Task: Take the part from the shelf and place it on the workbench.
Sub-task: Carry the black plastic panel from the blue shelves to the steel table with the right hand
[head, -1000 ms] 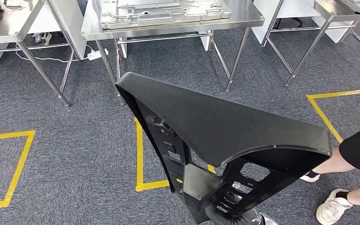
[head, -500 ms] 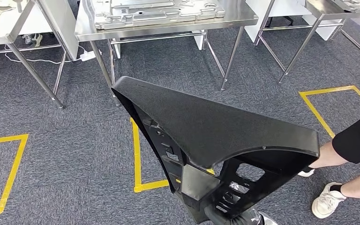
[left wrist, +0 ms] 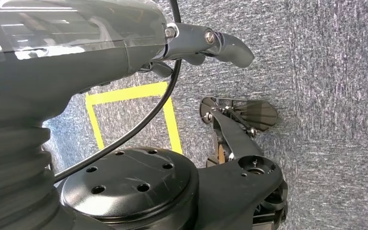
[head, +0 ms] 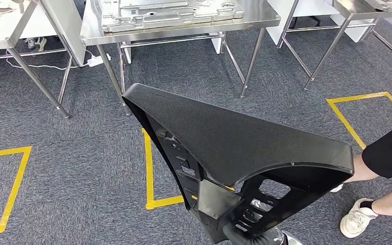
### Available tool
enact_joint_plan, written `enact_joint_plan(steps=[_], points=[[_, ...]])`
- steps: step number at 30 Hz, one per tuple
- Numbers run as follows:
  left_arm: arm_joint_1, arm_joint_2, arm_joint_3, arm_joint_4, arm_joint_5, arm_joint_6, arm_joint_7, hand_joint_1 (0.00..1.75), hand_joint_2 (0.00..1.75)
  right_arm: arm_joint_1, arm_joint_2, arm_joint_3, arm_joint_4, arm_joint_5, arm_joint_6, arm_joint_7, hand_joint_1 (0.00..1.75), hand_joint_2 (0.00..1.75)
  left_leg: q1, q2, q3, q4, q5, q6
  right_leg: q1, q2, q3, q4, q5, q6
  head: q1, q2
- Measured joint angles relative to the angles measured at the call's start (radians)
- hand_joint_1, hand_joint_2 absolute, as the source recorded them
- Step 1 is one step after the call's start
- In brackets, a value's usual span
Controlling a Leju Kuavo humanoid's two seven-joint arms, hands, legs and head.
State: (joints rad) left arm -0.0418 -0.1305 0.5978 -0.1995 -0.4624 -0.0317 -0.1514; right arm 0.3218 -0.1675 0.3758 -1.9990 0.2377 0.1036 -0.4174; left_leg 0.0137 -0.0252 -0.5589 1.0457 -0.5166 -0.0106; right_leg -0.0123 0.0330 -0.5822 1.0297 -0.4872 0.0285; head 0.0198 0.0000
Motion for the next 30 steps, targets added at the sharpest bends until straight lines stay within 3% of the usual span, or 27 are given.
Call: enact_joint_plan(steps=[12, 17, 19, 22, 23, 24, 25, 27, 28, 30], points=[[0.0, 0.0, 0.009, 0.0, -0.008, 0.0, 0.002, 0.0, 1.75, 0.0, 0.0, 0.0, 0.0, 0.0, -0.001, -0.003, 1.75, 1.75, -0.007, 0.0, 0.0, 0.003, -0.002, 0.003, -0.003, 0.0, 0.001, -0.003, 0.001, 0.003, 0.0, 0.0], [-0.001, 0.0, 0.015, 0.0, -0.012, 0.0, 0.002, 0.0, 1.75, 0.001, 0.0, 0.0, 0.001, 0.0, -0.001, -0.003, 1.75, 1.75, -0.007, 0.003, 0.006, -0.008, 0.001, 0.014, -0.008, 0.0, 0.0, 0.004, 0.01, 0.018, 0.0, 0.0], [-0.001, -0.001, 0.016, 0.0, -0.013, 0.0, 0.003, 0.0, 1.75, 0.0, 0.0, -0.001, 0.001, 0.0, -0.001, -0.004, 1.75, 1.75, 0.002, 0.008, 0.018, -0.016, 0.002, 0.02, -0.007, -0.005, -0.025, 0.051, -0.015, 0.021, 0.0, 0.0], [0.0, -0.002, 0.016, 0.0, -0.013, 0.0, 0.003, 0.0, 1.75, -0.001, 0.0, -0.002, 0.002, 0.0, -0.001, -0.004, 1.75, 1.75, 0.008, 0.019, 0.023, -0.019, 0.001, 0.019, -0.009, -0.012, -0.122, 0.223, -0.091, 0.025, 0.002, 0.0], [0.001, -0.002, 0.016, 0.0, -0.013, 0.0, 0.003, 0.0, 1.75, 0.0, 0.0, -0.002, 0.003, 0.0, -0.001, -0.003, 1.75, 1.75, 0.009, 0.023, 0.024, -0.019, 0.0, 0.017, -0.01, -0.014, -0.143, 0.257, -0.097, 0.027, 0.002, 0.0], [0.001, -0.002, 0.016, 0.0, -0.013, 0.0, 0.003, 0.0, 1.75, 0.001, 0.0, -0.002, 0.003, 0.0, -0.001, -0.003, 1.75, 1.75, 0.012, 0.025, 0.026, -0.018, -0.002, 0.013, -0.012, -0.015, -0.146, 0.255, -0.085, 0.029, 0.002, 0.0], [0.002, -0.002, 0.016, 0.0, -0.013, 0.0, 0.003, 0.0, 1.75, 0.001, 0.0, -0.002, 0.004, 0.0, -0.001, -0.003, 1.75, 1.75, 0.016, 0.027, 0.03, -0.018, -0.006, 0.008, -0.014, -0.017, -0.128, 0.214, -0.055, 0.033, 0.002, 0.0], [0.001, -0.002, 0.016, 0.0, -0.013, 0.0, 0.003, 0.0, 1.75, 0.0, 0.0, -0.002, 0.004, 0.0, -0.001, -0.003, 1.75, 1.75, 0.023, 0.029, 0.039, -0.018, -0.013, -0.007, -0.018, -0.021, -0.067, 0.084, 0.003, 0.043, 0.002, 0.0], [0.001, -0.002, 0.017, 0.0, -0.013, 0.0, 0.003, 0.0, 1.75, -0.001, 0.0, -0.003, 0.005, 0.0, -0.001, -0.003, 1.75, 1.75, 0.024, 0.029, 0.041, -0.018, -0.017, -0.016, -0.018, -0.024, -0.045, 0.038, 0.012, 0.041, 0.002, 0.0], [0.0, -0.002, 0.017, -0.001, -0.013, 0.0, 0.003, 0.0, 1.75, 0.0, 0.0, -0.003, 0.007, 0.0, -0.001, -0.003, 1.75, 1.75, 0.02, 0.031, 0.045, -0.021, -0.02, -0.033, -0.015, -0.026, -0.033, 0.013, 0.003, 0.023, 0.0, 0.0]])
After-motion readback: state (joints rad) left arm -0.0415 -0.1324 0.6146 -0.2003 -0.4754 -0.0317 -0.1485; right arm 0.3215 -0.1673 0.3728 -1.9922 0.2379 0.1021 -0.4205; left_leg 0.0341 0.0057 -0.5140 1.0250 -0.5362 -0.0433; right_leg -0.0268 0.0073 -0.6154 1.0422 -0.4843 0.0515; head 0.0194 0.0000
